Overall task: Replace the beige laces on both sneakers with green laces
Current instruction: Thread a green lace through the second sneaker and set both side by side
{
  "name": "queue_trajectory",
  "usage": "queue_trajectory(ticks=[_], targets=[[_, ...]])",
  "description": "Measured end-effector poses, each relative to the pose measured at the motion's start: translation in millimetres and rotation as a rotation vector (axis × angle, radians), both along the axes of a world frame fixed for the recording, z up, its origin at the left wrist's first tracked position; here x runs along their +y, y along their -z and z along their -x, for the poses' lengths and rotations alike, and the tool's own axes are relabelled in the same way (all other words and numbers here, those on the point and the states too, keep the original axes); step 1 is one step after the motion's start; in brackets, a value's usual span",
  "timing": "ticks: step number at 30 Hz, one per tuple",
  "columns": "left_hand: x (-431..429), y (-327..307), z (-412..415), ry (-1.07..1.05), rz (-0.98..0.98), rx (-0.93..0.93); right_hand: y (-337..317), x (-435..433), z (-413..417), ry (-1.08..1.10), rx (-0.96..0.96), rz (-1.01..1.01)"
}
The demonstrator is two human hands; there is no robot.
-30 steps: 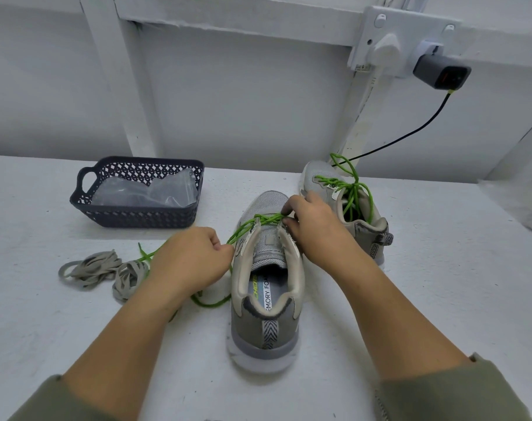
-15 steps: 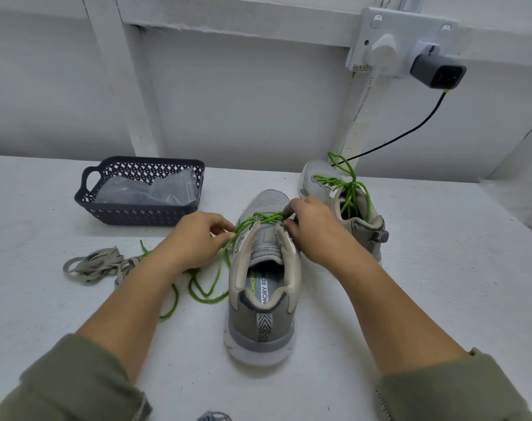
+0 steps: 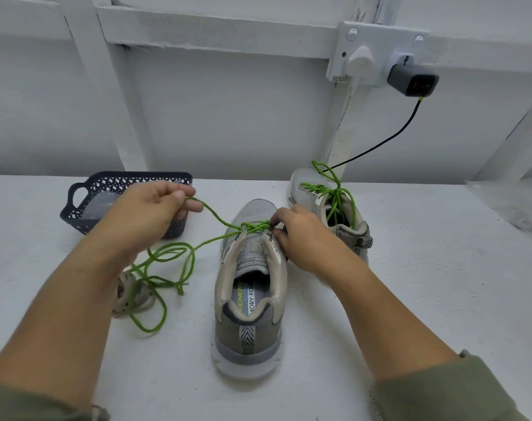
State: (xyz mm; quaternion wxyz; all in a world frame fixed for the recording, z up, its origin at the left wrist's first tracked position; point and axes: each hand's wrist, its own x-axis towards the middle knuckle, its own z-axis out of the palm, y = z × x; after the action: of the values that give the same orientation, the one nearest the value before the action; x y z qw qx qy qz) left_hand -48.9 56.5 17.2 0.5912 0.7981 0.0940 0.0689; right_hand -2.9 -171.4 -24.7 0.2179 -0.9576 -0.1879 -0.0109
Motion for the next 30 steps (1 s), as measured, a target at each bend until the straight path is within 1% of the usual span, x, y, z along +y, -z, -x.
queue_trajectory(ticks=[1, 4, 5, 7, 10, 12, 14, 16, 19, 22, 24, 27, 28, 30], targets=[[-4.4, 0.7, -1.8, 0.080, -0.041, -0.021, -1.2, 1.1, 0.7, 0.001, -0.019, -0.008], [-10.6, 25.0, -6.7, 0.307, -0.249, -0.010, -7.4, 6.3, 2.6, -0.015, -0.070, -0.048], [-12.3, 32.8, -7.1, 0.325, -0.286, -0.020, -9.4, 7.5, 2.9, -0.025, -0.082, -0.060], [-15.6, 43.1, -8.8, 0.275, -0.326, -0.088, -13.3, 8.2, 2.1, -0.024, -0.074, -0.084], [-23.0, 48.1, -8.3, 0.049, -0.276, -0.181, -16.3, 6.9, 0.8, 0.010, -0.006, -0.163], [-29.3, 51.0, -8.0, -0.026, -0.220, -0.206, -16.4, 8.6, 1.5, 0.017, 0.019, -0.203], [-35.9, 55.8, -8.5, 0.002, -0.224, -0.217, -15.3, 12.3, 2.6, 0.022, 0.024, -0.224], [-40.7, 59.3, -9.2, 0.046, -0.269, -0.253, -14.5, 16.1, 2.7, 0.039, 0.055, -0.278], [-43.1, 61.0, -10.1, 0.082, -0.311, -0.309, -15.5, 20.5, 1.6, 0.083, 0.196, -0.472], [-41.7, 60.8, -9.1, 0.100, -0.286, -0.312, -13.4, 24.9, -3.1, 0.119, 0.305, -0.643], [-39.2, 59.8, -8.9, 0.104, -0.221, -0.296, -13.0, 26.4, -5.6, 0.127, 0.339, -0.625], [-37.7, 59.5, -10.1, 0.117, -0.169, -0.294, -15.3, 28.5, -6.0, 0.109, 0.368, -0.483], [-38.4, 59.9, -10.3, 0.121, -0.163, -0.290, -15.4, 29.2, -5.9, 0.096, 0.384, -0.484], [-40.5, 62.0, -10.4, 0.115, -0.157, -0.286, -14.8, 31.3, -6.9, 0.080, 0.397, -0.552]])
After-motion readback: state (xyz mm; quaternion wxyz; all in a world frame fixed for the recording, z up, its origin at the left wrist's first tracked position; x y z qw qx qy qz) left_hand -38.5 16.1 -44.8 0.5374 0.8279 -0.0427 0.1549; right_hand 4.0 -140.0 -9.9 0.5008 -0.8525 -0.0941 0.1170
